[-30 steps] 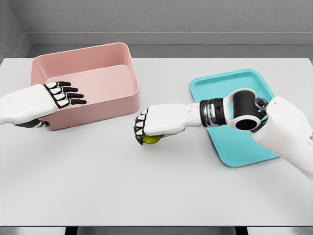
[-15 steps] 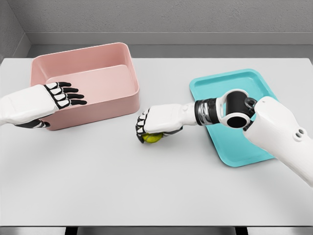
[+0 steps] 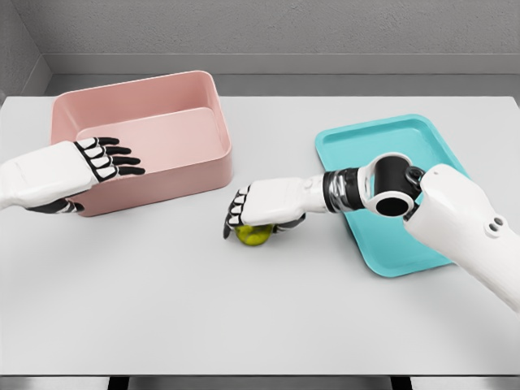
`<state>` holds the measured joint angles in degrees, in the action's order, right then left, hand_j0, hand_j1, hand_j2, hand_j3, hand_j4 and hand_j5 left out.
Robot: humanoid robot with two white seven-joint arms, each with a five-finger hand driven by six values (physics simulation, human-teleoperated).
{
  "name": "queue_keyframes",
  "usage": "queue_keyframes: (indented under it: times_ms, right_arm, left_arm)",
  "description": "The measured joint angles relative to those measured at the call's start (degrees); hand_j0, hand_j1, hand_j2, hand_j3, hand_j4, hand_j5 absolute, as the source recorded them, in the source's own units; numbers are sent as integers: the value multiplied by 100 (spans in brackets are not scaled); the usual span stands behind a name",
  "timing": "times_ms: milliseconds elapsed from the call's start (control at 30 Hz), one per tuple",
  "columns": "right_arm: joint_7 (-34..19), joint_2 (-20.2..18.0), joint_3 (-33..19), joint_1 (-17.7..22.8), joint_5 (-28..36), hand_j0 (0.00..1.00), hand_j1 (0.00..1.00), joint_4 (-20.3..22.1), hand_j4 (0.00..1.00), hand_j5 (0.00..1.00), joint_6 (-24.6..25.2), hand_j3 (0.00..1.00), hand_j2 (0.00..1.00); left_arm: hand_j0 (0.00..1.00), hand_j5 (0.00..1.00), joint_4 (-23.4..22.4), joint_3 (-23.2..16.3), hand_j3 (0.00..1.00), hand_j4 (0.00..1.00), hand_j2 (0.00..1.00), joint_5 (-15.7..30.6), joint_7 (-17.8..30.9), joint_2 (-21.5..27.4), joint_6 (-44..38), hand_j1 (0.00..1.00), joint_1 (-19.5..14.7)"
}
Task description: Put the tennis from the blue tray into the pink basket with both arms
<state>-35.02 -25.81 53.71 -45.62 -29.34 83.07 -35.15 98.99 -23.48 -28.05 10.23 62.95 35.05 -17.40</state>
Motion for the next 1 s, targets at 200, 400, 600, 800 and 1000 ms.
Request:
queue_keyframes:
  times_ms: [200, 400, 600, 800, 1000]
  right_arm:
    - [0, -117, -83, 26, -45, 100, 100, 37, 100, 100, -1, 100, 100]
    - [-1, -642, -1121, 527, -13, 100, 100, 1033, 100, 100, -4, 100, 100]
    - [-2, -1019, -2677, 1581, 396, 100, 100, 1662, 100, 100, -9, 100, 100]
    - [-3, -1525, -5215, 3524, 1404, 100, 100, 1767, 100, 100, -10, 100, 100]
    - [-1, -1404, -6158, 4368, 1892, 100, 100, 1766, 100, 100, -5, 100, 100]
  left_arm:
    - [100, 100, 0, -21, 100, 100, 100, -5, 0, 0, 0, 100, 0]
    - [100, 100, 2, -47, 100, 100, 100, -9, 2, -6, 0, 100, -9]
    - [100, 100, 79, -112, 100, 100, 100, -35, 148, -157, 2, 100, -19]
    - [100, 100, 201, -339, 100, 100, 100, -144, 435, -465, 2, 100, -62]
    - [100, 100, 282, -688, 100, 100, 100, -188, 603, -769, 2, 100, -369]
